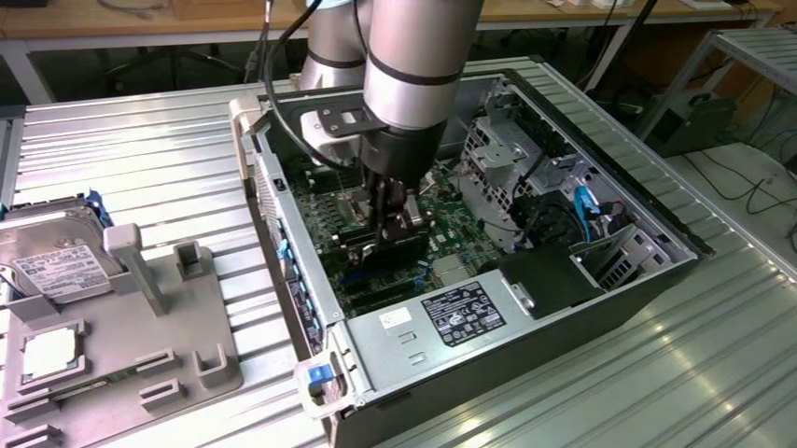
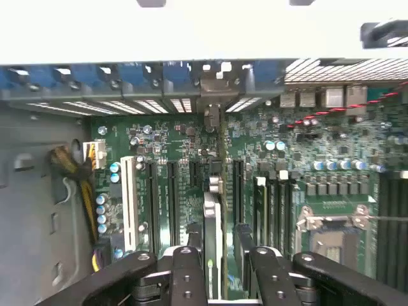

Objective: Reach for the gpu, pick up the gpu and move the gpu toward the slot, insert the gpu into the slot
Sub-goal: 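Insert the gpu into the slot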

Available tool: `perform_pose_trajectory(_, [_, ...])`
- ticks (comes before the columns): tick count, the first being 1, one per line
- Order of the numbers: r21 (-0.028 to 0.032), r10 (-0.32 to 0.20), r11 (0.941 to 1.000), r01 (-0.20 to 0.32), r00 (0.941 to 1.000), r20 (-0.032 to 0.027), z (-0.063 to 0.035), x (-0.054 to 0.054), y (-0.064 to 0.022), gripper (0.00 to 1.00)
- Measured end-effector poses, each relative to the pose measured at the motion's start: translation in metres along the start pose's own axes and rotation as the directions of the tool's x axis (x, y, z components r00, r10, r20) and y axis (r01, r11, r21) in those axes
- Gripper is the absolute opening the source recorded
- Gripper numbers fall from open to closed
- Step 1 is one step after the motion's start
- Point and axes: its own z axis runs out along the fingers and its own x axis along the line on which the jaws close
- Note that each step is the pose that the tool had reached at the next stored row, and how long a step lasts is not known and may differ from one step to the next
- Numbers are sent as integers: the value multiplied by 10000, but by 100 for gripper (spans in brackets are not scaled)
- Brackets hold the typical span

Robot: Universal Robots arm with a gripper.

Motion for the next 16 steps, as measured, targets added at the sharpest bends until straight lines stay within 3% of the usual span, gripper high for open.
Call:
perform_pose_trajectory(3, [3, 0, 10000, 0, 10000, 4, -12, 0, 0, 33])
perform_pose_trajectory(7, [1, 0, 10000, 0, 10000, 1, -13, 0, 0, 14])
perform_pose_trajectory(9, [2, 0, 10000, 0, 10000, 1, -13, 0, 0, 11])
perform_pose_trajectory(16, [2, 0, 10000, 0, 10000, 1, -13, 0, 0, 11])
